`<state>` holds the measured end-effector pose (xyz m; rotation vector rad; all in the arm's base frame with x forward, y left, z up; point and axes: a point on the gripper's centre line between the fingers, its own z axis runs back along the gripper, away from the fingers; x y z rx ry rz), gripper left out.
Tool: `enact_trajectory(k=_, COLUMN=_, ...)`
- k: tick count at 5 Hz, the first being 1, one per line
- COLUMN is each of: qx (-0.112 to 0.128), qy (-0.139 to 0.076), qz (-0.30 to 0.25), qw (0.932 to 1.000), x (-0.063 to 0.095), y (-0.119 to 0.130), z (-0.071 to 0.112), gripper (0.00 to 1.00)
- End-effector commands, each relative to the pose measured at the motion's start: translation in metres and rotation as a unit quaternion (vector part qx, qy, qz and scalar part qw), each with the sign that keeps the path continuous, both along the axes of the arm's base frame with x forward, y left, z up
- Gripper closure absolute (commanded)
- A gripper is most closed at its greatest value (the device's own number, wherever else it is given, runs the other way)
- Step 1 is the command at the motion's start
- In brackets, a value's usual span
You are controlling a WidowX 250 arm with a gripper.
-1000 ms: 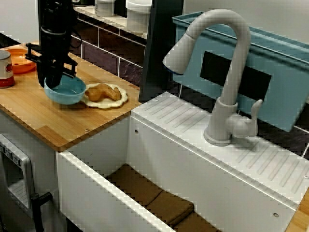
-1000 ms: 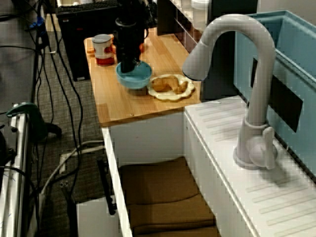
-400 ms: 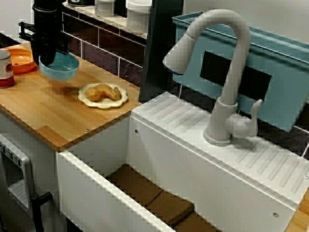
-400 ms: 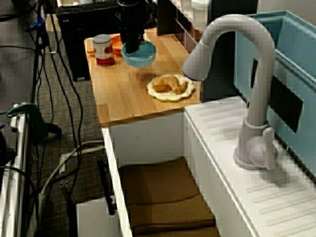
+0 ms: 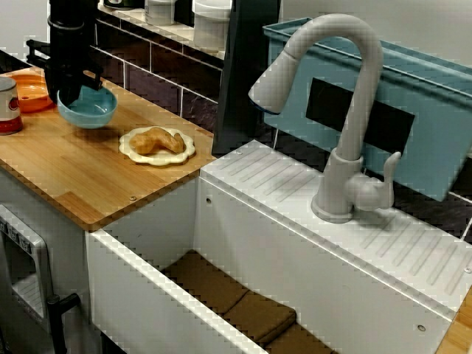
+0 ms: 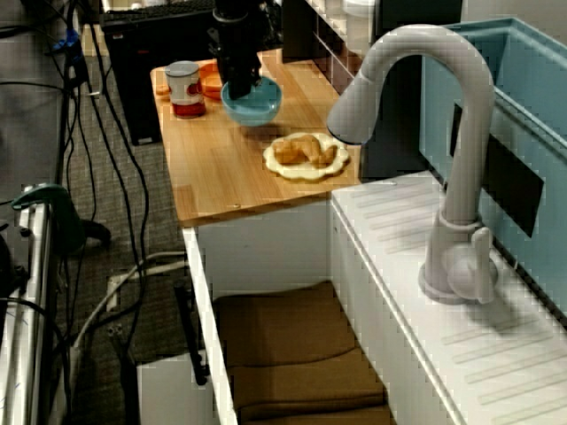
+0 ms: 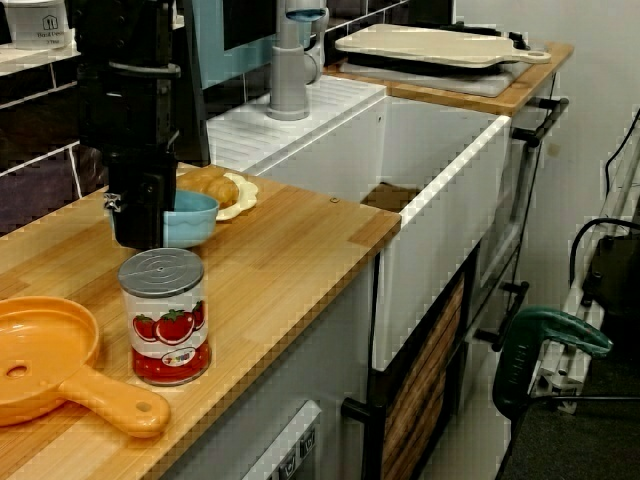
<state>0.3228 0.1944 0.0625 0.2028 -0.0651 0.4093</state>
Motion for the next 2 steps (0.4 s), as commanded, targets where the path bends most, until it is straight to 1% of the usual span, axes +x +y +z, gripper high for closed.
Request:
enact_trajectory(k=1, qx=0.016, qy=-0.012, qz=-0.003, qw=0.9998, x=-0.0087, y=0.0012, z=0.0091, gripper=1.0)
enact_trajectory(k=2, qx=0.013, qy=-0.008, qz=-0.005, qw=0.9999, x=-0.0114, y=0.0005, z=0.0091, gripper=0.0)
